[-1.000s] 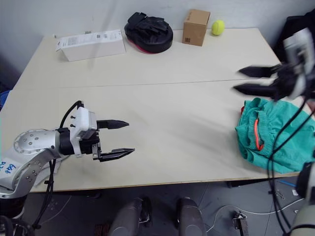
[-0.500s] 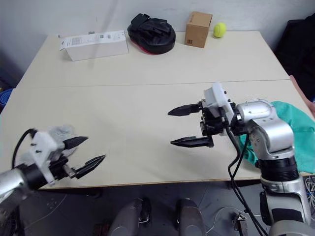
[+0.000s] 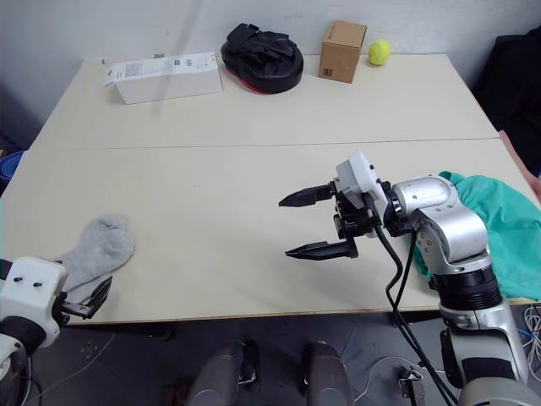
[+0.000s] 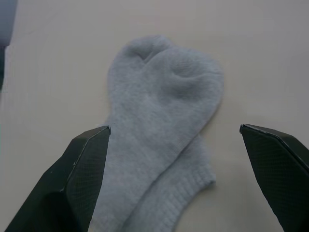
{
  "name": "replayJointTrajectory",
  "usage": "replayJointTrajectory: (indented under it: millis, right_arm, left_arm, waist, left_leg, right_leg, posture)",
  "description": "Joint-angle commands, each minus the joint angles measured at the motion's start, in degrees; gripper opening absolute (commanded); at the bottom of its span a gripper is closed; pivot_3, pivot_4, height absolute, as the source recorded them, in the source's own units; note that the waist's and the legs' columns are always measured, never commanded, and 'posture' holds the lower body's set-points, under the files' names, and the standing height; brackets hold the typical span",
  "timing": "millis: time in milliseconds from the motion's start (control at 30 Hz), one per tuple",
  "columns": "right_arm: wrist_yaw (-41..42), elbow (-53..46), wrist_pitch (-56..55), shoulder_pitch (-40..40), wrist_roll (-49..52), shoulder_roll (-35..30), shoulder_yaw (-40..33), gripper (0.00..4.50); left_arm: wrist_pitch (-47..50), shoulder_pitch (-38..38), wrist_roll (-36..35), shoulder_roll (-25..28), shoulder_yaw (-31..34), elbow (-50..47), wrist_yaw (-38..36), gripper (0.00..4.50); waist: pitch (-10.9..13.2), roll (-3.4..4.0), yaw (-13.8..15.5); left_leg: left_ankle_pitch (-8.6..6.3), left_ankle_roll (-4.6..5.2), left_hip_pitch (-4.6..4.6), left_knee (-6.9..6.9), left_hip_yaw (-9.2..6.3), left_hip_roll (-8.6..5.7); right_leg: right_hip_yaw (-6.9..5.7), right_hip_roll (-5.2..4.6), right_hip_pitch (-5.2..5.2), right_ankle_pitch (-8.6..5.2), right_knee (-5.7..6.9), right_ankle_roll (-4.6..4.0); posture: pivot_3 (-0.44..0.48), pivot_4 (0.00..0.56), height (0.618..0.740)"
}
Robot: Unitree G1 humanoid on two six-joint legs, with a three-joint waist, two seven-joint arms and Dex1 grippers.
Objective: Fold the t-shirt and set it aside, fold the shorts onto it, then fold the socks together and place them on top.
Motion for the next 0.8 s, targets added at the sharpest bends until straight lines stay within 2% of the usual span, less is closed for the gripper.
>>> replayJointTrajectory:
  millis: [33,300,333,400,800]
  right_arm:
    - [-0.41,-1.59,-0.71,-0.88,0.54,0.01,-0.38,4.48]
    - [-1.86,-3.84,0.72,-0.39,1.94,-0.09,-0.87,4.48]
    - [-1.95,-4.21,0.92,-0.28,2.17,-0.18,-0.96,4.5]
    - [-2.17,-4.81,1.32,-0.17,2.6,-0.36,-1.08,4.5]
    - [-2.77,-5.45,2.11,0.11,3.38,-0.88,-1.39,4.5]
  left_arm:
    - [0.71,-1.15,2.01,0.78,-0.16,1.3,-0.16,4.5]
    - [1.68,-2.21,3.86,2.77,-4.38,6.27,-2.81,4.5]
    - [2.11,-2.42,3.89,2.59,-4.32,6.95,-2.82,4.32]
    - [2.63,-2.78,3.95,2.49,-3.82,8.09,-3.0,3.94]
    - [2.57,-4.0,4.93,3.22,-4.03,12.4,-4.3,0.11]
  waist:
    - [0.0,0.0,-0.03]
    - [0.0,0.0,-0.39]
    - [0.0,0.0,-0.48]
    - [0.0,0.0,-0.61]
    - [0.0,0.01,-1.22]
  left_leg:
    - [-0.01,0.0,0.0,0.0,0.0,0.0]
    - [-0.12,-0.12,0.0,-0.04,0.01,0.01]
    - [-0.14,-0.15,0.0,-0.05,0.01,0.01]
    - [-0.14,-0.16,0.0,-0.07,0.01,0.02]
    - [-0.13,-0.15,0.05,-0.19,0.01,0.03]
  right_leg:
    - [0.0,0.0,-0.01,0.0,0.0,0.0]
    - [0.0,-0.03,-0.03,0.0,0.0,0.0]
    - [-0.01,-0.03,-0.03,0.0,0.01,0.0]
    - [-0.01,-0.03,-0.04,0.0,0.01,0.0]
    - [-0.02,-0.03,-0.09,0.0,0.06,0.0]
  posture:
    - [0.0,0.15,0.74]
    - [0.0,0.15,0.74]
    - [0.0,0.15,0.74]
    - [0.0,0.15,0.74]
    - [0.0,0.15,0.74]
